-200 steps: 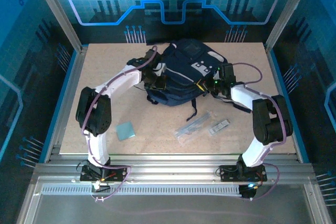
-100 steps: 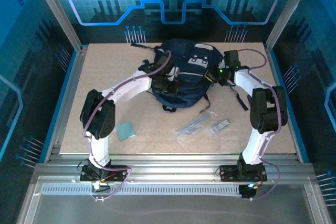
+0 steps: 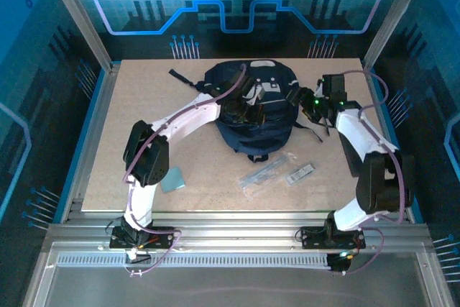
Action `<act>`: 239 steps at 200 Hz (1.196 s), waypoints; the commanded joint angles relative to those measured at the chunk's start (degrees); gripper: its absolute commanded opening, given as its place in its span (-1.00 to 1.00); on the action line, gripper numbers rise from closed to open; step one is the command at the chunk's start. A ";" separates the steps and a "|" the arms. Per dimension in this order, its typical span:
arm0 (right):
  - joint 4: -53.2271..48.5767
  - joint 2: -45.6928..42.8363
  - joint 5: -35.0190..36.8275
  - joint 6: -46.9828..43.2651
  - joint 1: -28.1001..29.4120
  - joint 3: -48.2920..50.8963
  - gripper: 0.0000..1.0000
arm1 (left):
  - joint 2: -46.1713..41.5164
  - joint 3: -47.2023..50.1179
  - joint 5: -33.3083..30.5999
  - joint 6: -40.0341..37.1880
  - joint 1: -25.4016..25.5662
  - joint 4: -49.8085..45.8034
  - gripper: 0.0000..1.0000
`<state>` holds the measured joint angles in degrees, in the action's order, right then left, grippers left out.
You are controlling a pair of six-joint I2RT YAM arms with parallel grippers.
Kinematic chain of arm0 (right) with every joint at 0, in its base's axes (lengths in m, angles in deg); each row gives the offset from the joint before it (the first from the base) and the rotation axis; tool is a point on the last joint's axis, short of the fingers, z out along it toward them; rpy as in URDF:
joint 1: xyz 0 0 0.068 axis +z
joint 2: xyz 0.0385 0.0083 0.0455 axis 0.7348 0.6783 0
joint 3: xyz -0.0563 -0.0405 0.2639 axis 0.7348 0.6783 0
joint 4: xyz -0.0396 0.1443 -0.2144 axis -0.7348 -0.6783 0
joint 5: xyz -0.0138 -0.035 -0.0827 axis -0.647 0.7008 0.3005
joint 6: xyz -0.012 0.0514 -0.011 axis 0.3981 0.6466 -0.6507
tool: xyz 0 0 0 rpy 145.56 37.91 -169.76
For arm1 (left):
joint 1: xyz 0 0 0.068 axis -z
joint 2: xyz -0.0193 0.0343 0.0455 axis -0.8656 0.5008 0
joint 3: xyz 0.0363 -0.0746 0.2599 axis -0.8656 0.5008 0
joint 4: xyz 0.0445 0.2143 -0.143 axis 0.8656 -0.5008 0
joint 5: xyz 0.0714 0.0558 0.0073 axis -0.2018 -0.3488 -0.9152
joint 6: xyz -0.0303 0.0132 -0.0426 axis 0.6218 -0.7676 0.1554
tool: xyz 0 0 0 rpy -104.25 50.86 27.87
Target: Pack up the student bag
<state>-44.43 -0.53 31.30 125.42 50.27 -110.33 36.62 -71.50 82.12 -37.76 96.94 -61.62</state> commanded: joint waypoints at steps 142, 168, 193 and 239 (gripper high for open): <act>14.87 3.64 -0.30 5.83 3.12 7.92 -1.00 | -10.55 16.72 -2.88 -3.62 -3.00 -2.41 -1.00; 13.01 3.32 -0.61 2.99 0.81 6.82 -1.00 | -14.35 21.33 -5.41 -6.17 -6.46 -6.18 -1.00; 11.60 4.78 -0.35 0.52 -0.59 4.38 -1.00 | -16.83 23.82 -8.07 -8.02 -10.20 -8.61 -1.00; 7.34 11.08 -1.33 -2.53 -0.97 -4.73 -1.00 | -14.98 22.94 -8.70 -7.26 -14.67 -4.51 -1.00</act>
<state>-37.46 7.32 24.92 127.15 52.46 -108.26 22.21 -48.20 77.03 -44.69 85.14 -60.68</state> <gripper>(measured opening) 0.061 0.052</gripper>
